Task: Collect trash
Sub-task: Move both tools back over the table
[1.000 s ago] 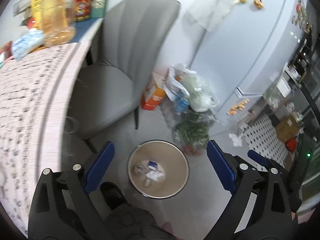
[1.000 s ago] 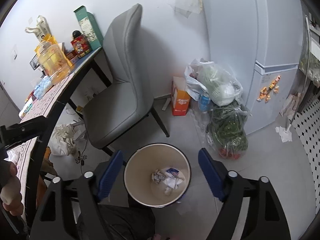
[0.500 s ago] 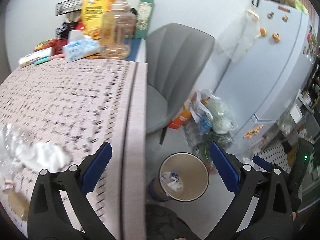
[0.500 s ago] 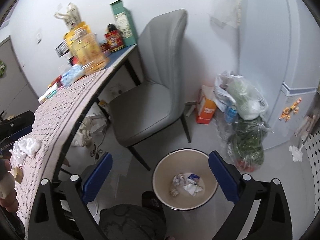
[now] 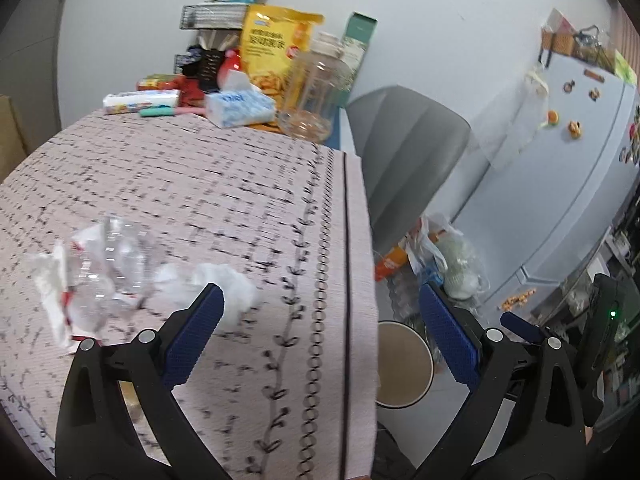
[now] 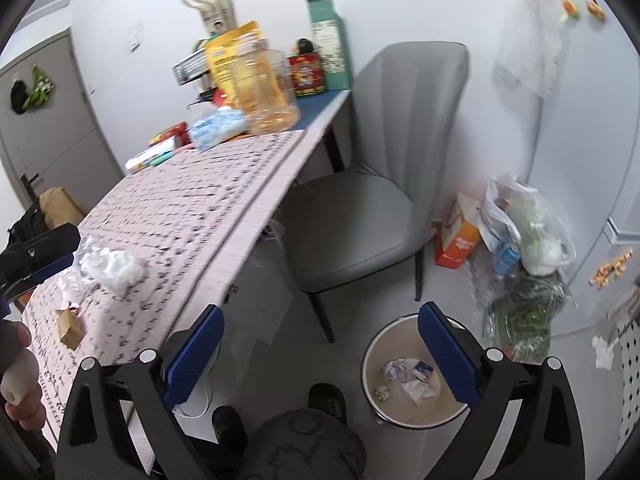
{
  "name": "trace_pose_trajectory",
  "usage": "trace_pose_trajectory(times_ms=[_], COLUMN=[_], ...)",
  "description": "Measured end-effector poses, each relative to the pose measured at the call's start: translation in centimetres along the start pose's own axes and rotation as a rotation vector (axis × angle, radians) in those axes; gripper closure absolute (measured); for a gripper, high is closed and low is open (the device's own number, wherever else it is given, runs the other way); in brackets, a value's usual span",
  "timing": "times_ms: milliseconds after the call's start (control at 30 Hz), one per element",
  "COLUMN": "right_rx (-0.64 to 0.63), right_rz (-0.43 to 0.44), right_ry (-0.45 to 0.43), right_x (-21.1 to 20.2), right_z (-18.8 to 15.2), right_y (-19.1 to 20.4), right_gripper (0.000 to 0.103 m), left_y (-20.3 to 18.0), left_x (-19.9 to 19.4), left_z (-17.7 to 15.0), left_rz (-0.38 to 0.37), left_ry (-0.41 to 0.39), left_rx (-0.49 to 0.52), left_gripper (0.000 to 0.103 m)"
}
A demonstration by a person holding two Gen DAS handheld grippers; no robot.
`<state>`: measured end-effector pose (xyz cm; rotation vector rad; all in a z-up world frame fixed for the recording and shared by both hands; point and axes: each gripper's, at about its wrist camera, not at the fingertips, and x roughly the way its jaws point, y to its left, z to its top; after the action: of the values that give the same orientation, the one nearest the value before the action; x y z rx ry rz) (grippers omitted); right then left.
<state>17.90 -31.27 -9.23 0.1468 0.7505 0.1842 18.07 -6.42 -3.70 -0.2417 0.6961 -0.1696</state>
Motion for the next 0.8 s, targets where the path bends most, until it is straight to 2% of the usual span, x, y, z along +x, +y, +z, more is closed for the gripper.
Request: trace_pose_trajectory(times_ms=[400, 800], right_rx=[-0.079, -0.150], right_rz=[0.075, 0.171], right_ry=[0.014, 0.030], right_x=[0.4, 0.8], right_z=[0.0, -0.8], right_y=[5.6, 9.2], right_gripper=[0.008, 0.008], left_y=[5.7, 9.4], left_x=[-4.2, -6.4], left_z=[-0.7, -3.4], left_rz=[0.079, 0.152], left_ry=[-0.050, -0.040], left_rx=[-0.075, -0.147], left_gripper=[0.006, 0.006])
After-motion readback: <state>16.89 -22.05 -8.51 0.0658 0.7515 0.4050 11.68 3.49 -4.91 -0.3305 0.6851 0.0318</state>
